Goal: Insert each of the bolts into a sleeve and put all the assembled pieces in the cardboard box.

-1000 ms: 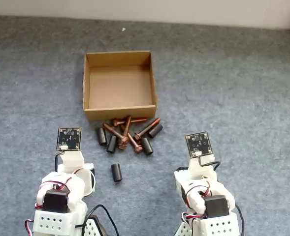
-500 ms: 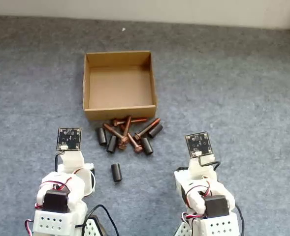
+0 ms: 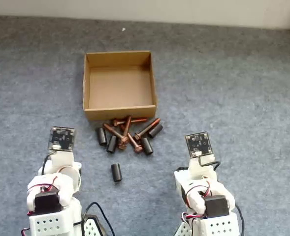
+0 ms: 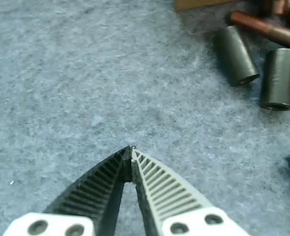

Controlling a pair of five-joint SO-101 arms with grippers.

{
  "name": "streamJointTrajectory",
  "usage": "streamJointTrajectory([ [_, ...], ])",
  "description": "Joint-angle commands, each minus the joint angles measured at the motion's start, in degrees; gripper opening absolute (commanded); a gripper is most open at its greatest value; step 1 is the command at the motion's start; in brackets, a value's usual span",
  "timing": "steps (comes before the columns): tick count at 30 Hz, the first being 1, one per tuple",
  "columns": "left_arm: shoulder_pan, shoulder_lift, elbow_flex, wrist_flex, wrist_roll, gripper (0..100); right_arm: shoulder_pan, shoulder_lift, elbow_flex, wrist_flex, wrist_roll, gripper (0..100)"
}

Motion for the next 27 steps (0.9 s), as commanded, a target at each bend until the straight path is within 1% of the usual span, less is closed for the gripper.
streamJointTrajectory([
  [1,-3.03,-0.4,-1.45,-3.6,-1.32,1,0.57,-0.31,8.4,-0.31,0.09,0.6],
  [4,-2.68,-0.4,-0.84,-4.4,-1.32,1,0.57,-0.31,7.6,-1.01,-0.26,0.5],
  [7,-2.77,-0.4,-0.66,-4.4,-1.23,1,1.89,-0.31,2.86,-2.33,-0.35,0.5],
  [8,-2.86,-0.4,-0.57,-4.4,-1.23,1,2.86,-0.31,0.75,-2.24,-1.23,0.5],
  [11,-2.95,-0.31,-0.48,-4.31,-1.32,1,4.7,0.4,-6.9,-2.07,-7.21,0.5],
  [14,-2.95,-0.31,-0.48,-4.31,-1.32,1,4.0,1.27,-13.76,-0.48,-8.7,0.5],
  [17,-2.86,-0.31,0.75,-4.92,-1.41,1,2.24,7.6,-20.97,1.01,-9.93,0.5],
  [21,-2.95,-0.31,2.86,-8.79,-1.41,1,-1.01,23.08,-30.81,1.01,-13.98,0.9],
  [24,-3.03,-0.31,3.12,-9.41,-1.41,1,-6.37,33.98,-36.79,0.57,-14.33,1.0],
  [27,-3.03,-0.31,3.12,-9.32,-1.41,1,-13.32,42.33,-41.54,0.48,-14.33,1.1],
])
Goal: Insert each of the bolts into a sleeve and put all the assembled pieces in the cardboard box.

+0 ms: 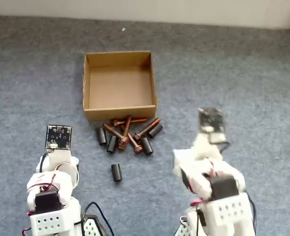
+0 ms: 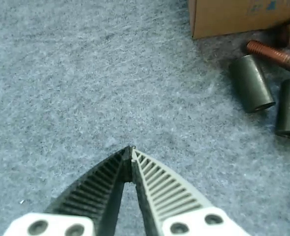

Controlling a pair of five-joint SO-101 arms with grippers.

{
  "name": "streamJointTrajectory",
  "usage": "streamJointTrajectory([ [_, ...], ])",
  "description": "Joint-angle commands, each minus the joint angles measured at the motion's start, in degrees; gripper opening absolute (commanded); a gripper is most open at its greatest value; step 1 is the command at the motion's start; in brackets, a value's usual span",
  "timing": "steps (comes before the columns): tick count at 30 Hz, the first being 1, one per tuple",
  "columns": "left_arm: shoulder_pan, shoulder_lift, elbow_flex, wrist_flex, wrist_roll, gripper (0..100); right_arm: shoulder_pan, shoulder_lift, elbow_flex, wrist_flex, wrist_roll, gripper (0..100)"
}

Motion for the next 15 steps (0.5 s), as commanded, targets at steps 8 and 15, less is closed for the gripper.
streamJointTrajectory([
  [8,-0.75,-0.31,0.4,-1.23,-0.79,1,-15.87,26.68,-11.3,-8.66,-0.35,17.3],
  [15,-0.75,-0.31,0.48,-1.23,-0.88,1,-17.01,44.62,-18.68,-14.9,-0.18,17.0],
])
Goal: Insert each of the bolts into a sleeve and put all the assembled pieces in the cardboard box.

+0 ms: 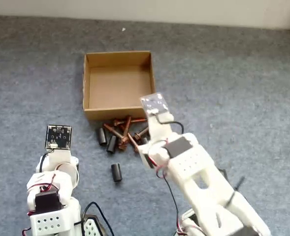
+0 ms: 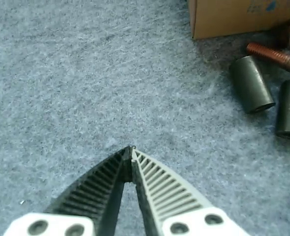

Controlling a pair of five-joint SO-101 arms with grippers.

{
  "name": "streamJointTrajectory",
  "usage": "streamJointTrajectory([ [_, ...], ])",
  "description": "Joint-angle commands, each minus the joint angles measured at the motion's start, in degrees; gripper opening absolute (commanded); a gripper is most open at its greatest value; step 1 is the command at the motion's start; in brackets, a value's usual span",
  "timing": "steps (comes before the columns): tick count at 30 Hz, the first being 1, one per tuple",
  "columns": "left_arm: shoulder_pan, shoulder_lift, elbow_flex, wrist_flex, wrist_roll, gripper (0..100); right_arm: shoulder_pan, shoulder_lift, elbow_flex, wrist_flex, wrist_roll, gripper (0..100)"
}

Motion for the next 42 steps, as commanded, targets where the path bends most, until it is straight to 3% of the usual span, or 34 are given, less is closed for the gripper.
streamJointTrajectory([
  [1,-0.75,-0.31,0.48,-1.14,-0.79,1,-0.92,7.87,-7.78,-2.42,0.53,17.0],
  [7,-0.75,-0.31,0.48,-1.14,-0.79,1,-0.84,19.3,-14.73,-2.24,7.82,17.0],
  [27,-0.84,-0.22,0.48,-1.14,-0.79,1,1.01,40.92,-25.8,-2.33,8.18,16.7],
  [32,-0.84,-0.22,0.48,-1.14,-0.79,1,0.75,39.69,-25.8,-2.33,8.18,0.5],
  [42,-1.36,-0.22,0.4,-1.14,-0.79,1,0.92,20.35,-18.07,-0.48,7.82,0.4],
])
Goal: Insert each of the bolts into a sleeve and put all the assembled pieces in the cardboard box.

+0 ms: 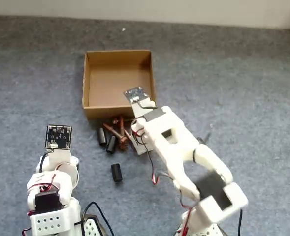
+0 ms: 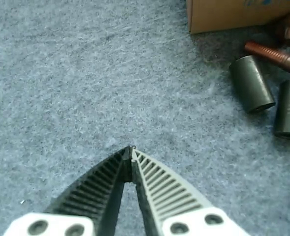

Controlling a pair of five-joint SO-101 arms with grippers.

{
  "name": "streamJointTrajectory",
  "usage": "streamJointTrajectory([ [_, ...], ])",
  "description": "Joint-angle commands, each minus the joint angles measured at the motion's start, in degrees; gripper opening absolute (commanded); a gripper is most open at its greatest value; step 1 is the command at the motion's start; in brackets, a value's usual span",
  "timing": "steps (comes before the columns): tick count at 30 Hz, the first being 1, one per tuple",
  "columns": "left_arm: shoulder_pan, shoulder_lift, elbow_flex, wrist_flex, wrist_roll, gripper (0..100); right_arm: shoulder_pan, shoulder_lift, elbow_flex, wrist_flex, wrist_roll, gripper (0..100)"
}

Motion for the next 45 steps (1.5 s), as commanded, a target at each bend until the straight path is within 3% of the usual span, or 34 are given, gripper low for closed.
streamJointTrajectory([
  [1,-2.07,-0.22,0.04,-1.14,-0.79,1,0.4,-13.14,3.65,0.48,-0.18,0.4],
  [5,-5.05,-0.31,-0.66,-1.49,-1.93,1,0.48,-24.92,12.26,0.57,-0.26,0.4],
  [8,-5.23,-0.31,-1.8,-1.05,-10.64,1,0.66,-32.84,18.33,0.4,-1.76,0.4],
  [12,-4.97,-0.4,-2.15,-1.58,-19.08,1,4.35,-40.84,23.08,0.31,-9.93,0.4],
  [19,-1.01,-0.04,-12.35,-1.41,-26.11,1,12.79,-48.75,26.42,-0.04,-17.76,0.4],
  [24,4.18,1.8,-18.51,0.09,-30.42,1,20.18,-49.01,30.2,-7.43,-22.77,0.4],
  [31,12.97,24.22,-32.31,1.76,-34.64,1,28.7,-49.01,35.91,-17.71,-25.85,0.4],
  [35,17.8,40.04,-41.27,1.76,-37.89,9,32.22,-49.01,35.91,-17.98,-27.52,0.4],
  [45,23.16,72.13,-56.48,1.32,-54.24,13,32.92,-49.01,36.0,-18.07,-28.13,0.4],
])
